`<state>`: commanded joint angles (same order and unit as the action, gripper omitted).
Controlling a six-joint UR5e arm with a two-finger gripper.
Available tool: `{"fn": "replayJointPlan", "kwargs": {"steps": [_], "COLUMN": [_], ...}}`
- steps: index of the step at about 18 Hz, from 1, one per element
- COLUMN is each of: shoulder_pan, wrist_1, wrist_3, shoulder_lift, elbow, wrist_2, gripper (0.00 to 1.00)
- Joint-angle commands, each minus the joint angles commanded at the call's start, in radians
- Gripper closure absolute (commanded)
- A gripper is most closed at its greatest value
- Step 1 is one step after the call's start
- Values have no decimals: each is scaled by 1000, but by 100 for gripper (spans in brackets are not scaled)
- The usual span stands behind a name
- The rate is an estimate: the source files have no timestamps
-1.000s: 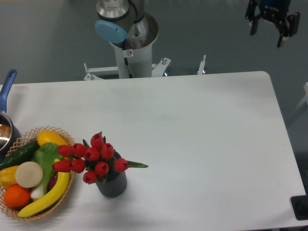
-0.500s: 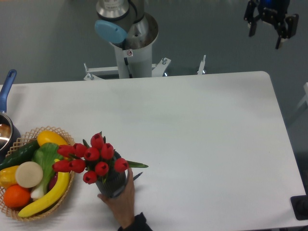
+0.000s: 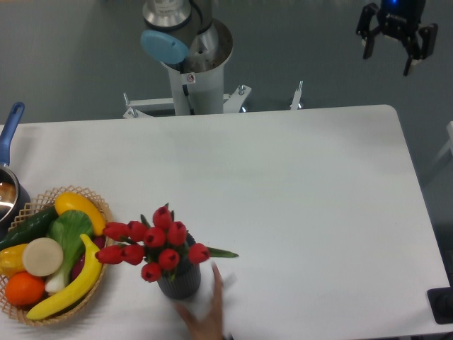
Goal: Pick up the flowers from the vase
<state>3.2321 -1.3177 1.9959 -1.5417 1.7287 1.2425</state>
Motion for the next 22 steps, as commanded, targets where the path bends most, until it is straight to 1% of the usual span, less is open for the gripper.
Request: {"fn": "replayJointPlan", "kwargs": {"steps": [2,3,6,7,8,10,12,13,15,19,20,22], "shoulder_pan": [-6,-6,0,0,-2,-6,-23,-44,-84,-207,-234,-285], "wrist_1": [0,0,2,5,8,14,15,24,90,225,245,264], "wrist_3": [-25,-51,-187,-212,-221,-245,-325,-368,-434,-551,-574,-614], "shoulder_lift": [2,2,5,5,6,6,6,3,-12,-49,-55,-80], "elbow": [9,15,54,66,75,81,84,83,86,89,89,88], "wrist_2": [-15,-44,-199,-242,-265,-275,-299,-325,-363,-367,-367,-367], "gripper": [0,0,0,0,0,0,0,0,0,0,0,0]}}
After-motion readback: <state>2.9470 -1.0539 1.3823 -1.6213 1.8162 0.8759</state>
